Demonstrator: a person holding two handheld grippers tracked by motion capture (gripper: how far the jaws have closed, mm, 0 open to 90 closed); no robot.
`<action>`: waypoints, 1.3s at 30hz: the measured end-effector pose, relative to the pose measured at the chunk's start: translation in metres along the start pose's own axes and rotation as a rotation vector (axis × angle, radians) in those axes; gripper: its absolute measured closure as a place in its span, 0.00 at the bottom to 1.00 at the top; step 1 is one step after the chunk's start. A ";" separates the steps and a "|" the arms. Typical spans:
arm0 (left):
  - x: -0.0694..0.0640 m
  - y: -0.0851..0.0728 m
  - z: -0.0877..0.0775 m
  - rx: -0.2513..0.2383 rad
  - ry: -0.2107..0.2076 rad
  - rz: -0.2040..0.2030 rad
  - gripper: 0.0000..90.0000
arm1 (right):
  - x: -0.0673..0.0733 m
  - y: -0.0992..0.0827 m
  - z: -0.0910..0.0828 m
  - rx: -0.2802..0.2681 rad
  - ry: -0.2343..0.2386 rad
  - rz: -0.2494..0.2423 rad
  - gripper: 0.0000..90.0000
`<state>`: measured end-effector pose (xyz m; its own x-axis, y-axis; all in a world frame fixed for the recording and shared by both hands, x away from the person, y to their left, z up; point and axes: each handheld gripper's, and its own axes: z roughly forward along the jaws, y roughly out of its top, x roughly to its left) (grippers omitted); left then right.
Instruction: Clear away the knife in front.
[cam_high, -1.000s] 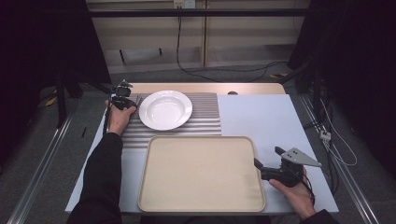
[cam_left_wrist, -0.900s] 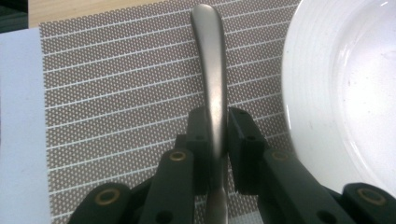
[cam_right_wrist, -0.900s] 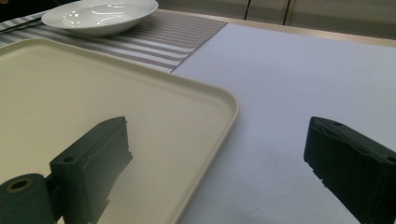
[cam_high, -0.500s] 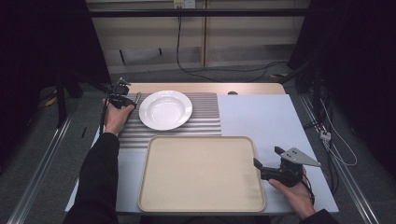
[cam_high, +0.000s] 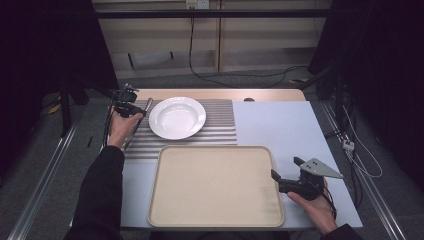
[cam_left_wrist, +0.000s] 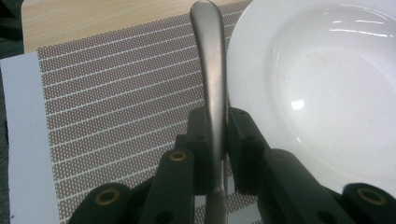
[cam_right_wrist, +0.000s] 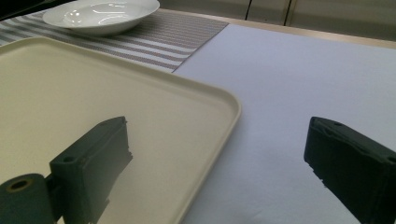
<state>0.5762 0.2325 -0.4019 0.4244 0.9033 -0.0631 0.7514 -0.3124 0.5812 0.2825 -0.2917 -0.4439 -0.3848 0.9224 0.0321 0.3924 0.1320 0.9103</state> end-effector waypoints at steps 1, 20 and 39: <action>-0.001 -0.001 -0.001 -0.006 0.004 -0.002 0.89 | 0.000 0.000 0.000 0.000 0.000 -0.001 0.07; -0.035 -0.010 -0.032 -0.042 -0.046 0.108 0.89 | 0.000 0.000 0.001 0.003 -0.001 -0.006 0.07; -0.078 -0.023 -0.053 -0.053 -0.108 0.183 0.89 | 0.003 0.001 0.001 0.002 -0.002 -0.017 0.07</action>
<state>0.4993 0.1853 -0.3671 0.6055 0.7950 -0.0375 0.6301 -0.4500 0.6328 0.2831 -0.2884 -0.4431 -0.3895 0.9209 0.0158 0.3879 0.1484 0.9097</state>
